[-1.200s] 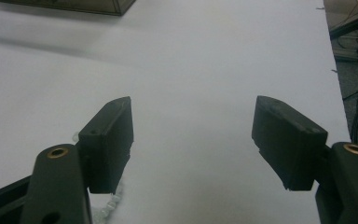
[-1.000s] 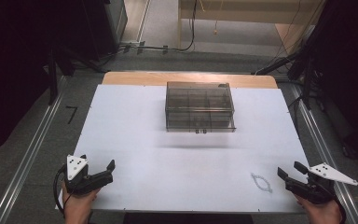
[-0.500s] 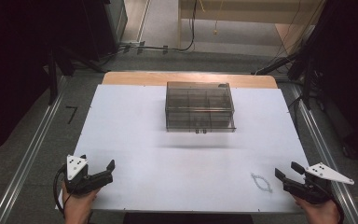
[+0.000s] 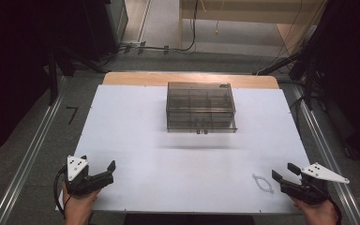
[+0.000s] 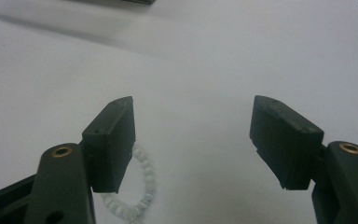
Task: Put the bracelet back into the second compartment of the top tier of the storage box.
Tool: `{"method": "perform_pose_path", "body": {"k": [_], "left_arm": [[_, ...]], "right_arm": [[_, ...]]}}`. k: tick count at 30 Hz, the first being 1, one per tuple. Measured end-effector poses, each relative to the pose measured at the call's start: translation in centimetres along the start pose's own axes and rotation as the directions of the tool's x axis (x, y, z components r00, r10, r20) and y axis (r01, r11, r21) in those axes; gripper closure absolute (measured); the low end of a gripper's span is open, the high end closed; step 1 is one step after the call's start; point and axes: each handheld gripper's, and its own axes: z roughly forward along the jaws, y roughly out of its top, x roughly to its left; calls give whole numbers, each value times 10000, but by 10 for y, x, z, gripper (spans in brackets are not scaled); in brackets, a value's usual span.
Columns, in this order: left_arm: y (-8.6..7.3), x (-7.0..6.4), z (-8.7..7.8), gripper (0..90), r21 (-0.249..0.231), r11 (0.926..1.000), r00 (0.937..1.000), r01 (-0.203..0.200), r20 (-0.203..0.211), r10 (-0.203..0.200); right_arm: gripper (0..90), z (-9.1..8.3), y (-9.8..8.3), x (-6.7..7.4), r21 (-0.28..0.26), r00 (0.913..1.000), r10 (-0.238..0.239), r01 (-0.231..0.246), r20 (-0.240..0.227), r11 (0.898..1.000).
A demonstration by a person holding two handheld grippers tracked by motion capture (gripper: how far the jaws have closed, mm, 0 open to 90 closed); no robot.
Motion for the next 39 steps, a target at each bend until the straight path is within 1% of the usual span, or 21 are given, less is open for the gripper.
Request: {"method": "perform_pose_path", "body": {"k": [7,11,16,23,31,35,39], "left_arm": [[0,0,0,10,9,10000,10000,8,21,-8],[0,0,0,10,19,10000,10000,4,25,-4],[0,0,0,10,32,10000,10000,-9,31,8],[0,0,0,10,15,10000,10000,-2,29,1],[0,0,0,10,24,10000,10000,21,47,-21],[0,0,0,10,26,10000,10000,29,61,-29],[0,0,0,10,26,10000,10000,24,79,-24]], "right_arm": [[313,3,1,4,100,9999,-140,141,-73,9999],[321,6,2,7,212,9994,-303,307,-171,9993],[332,7,2,9,273,9992,-341,346,-216,9990],[352,10,3,13,367,9982,-531,541,-285,9979],[368,15,5,19,508,9970,-623,646,-467,9966],[399,19,6,22,766,9965,-570,616,-611,9952],[421,21,6,24,881,9961,-578,635,-664,9941]]}}
